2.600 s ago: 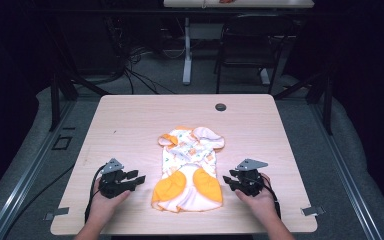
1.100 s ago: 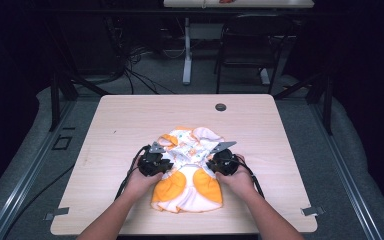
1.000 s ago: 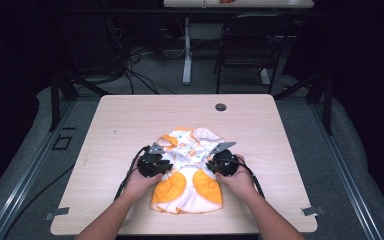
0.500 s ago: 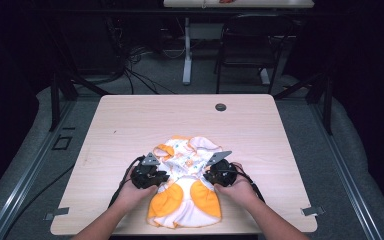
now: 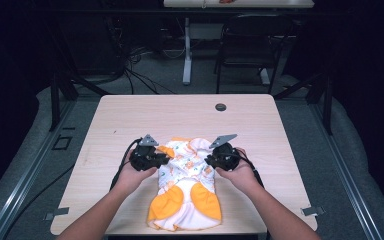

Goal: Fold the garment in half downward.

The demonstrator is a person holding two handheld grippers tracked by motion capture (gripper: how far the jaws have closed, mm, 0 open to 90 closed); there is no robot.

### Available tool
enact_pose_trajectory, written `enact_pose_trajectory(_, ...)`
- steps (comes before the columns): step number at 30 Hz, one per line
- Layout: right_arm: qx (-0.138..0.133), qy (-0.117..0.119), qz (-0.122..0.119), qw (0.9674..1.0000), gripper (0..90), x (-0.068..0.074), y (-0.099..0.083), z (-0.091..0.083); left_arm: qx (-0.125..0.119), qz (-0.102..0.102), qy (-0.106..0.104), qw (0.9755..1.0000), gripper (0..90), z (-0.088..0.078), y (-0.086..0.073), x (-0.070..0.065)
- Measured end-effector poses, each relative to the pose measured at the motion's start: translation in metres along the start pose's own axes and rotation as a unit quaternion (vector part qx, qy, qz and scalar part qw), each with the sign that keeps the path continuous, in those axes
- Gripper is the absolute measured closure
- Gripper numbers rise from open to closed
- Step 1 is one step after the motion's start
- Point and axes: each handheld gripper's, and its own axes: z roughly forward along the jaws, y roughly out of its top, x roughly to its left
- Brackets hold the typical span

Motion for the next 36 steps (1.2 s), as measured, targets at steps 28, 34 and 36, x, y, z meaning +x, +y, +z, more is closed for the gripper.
enact_pose_trajectory(28, 0.009, -0.055, 0.053, 0.997, 58.3, -0.051, 0.027, 0.045, 0.013, -0.034, 0.058, 0.9976, 58.3, 0.048, 0.024, 0.048)
enact_pose_trajectory(34, -0.007, -0.039, 0.072, 0.9967, 61.3, -0.054, 0.026, 0.049, 0.013, -0.043, 0.056, 0.9975, 57.6, 0.055, 0.023, 0.049)
enact_pose_trajectory(36, 0.001, -0.036, 0.069, 0.997, 60.3, -0.054, 0.026, 0.052, 0.02, -0.044, 0.057, 0.9972, 57.3, 0.058, 0.023, 0.049)
